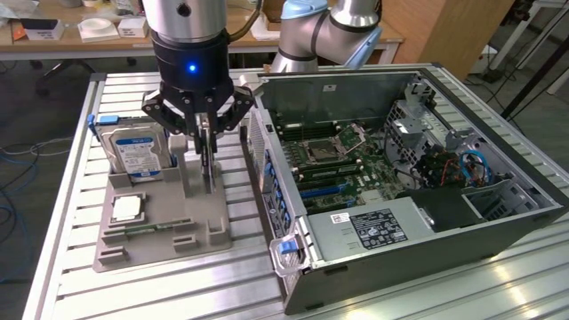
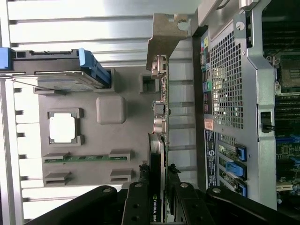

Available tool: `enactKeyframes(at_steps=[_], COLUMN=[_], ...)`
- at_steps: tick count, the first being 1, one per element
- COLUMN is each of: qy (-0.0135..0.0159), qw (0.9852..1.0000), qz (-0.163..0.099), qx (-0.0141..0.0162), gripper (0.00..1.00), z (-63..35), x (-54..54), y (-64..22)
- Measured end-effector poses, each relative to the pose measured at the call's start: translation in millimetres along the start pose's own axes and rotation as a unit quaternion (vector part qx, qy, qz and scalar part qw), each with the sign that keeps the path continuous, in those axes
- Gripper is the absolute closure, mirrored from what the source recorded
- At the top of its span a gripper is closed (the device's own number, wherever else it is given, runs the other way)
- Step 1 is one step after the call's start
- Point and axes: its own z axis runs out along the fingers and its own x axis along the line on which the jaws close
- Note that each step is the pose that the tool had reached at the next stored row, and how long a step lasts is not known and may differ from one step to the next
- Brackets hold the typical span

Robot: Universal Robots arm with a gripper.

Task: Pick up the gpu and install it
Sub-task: 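Pick up the gpu and move the gpu toward the slot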

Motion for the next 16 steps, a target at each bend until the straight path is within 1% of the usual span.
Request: enactKeyframes(at_steps=[16], qy=[0.0], qw=[1.0], qz=[0.0], qx=[0.0001], gripper=[0.74], z=[-5.3], x=[-0.1], y=[0.2])
